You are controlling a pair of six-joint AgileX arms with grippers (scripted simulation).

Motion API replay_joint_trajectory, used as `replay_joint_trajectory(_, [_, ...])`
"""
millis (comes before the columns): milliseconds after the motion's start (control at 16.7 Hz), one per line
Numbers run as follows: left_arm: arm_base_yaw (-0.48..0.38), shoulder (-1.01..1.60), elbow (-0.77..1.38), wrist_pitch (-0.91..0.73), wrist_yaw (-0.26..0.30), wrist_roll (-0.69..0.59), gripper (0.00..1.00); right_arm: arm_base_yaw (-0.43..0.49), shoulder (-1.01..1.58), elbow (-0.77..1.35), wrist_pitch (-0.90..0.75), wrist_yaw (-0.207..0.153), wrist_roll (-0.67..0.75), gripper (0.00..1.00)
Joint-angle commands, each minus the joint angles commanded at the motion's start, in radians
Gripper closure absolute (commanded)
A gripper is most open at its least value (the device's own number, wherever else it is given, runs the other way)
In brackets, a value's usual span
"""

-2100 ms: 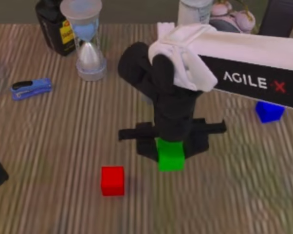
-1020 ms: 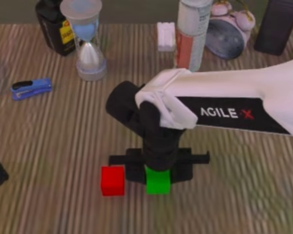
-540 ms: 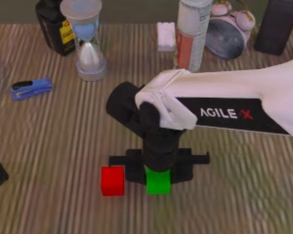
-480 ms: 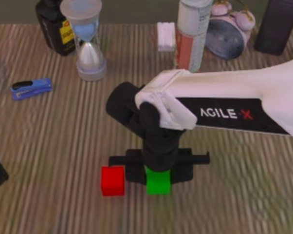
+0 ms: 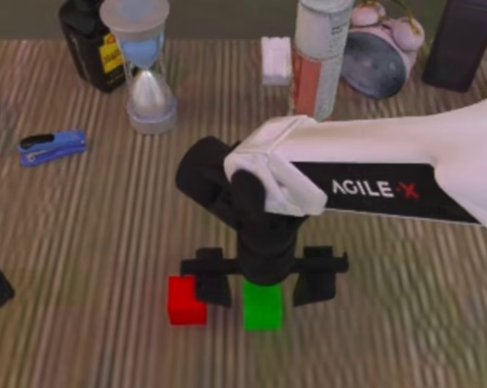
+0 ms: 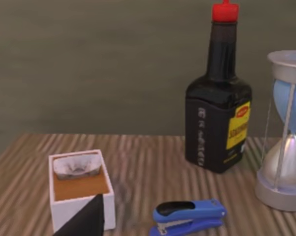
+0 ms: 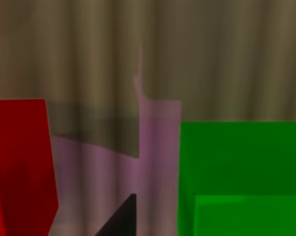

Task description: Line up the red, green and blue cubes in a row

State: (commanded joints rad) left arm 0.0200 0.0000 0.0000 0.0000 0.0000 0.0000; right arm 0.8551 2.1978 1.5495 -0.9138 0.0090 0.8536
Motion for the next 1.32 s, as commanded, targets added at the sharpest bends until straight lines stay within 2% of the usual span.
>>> replay_joint_trajectory(540, [0.000,0.000,0.000,0.000,0.000,0.000,0.00,-0.002,-0.002,0.003,-0.004,0.000,0.000,0.00])
replay_joint_trajectory(960, [0.000,0.000,0.000,0.000,0.000,0.000,0.00,0.007,-0.068,0.140,-0.215,-0.001,0.000,0.00])
replay_joint_trajectory(1320, [0.000,0.000,0.000,0.000,0.000,0.000,0.00,0.000,-0.078,0.158,-0.238,-0.001,-0.003,0.00])
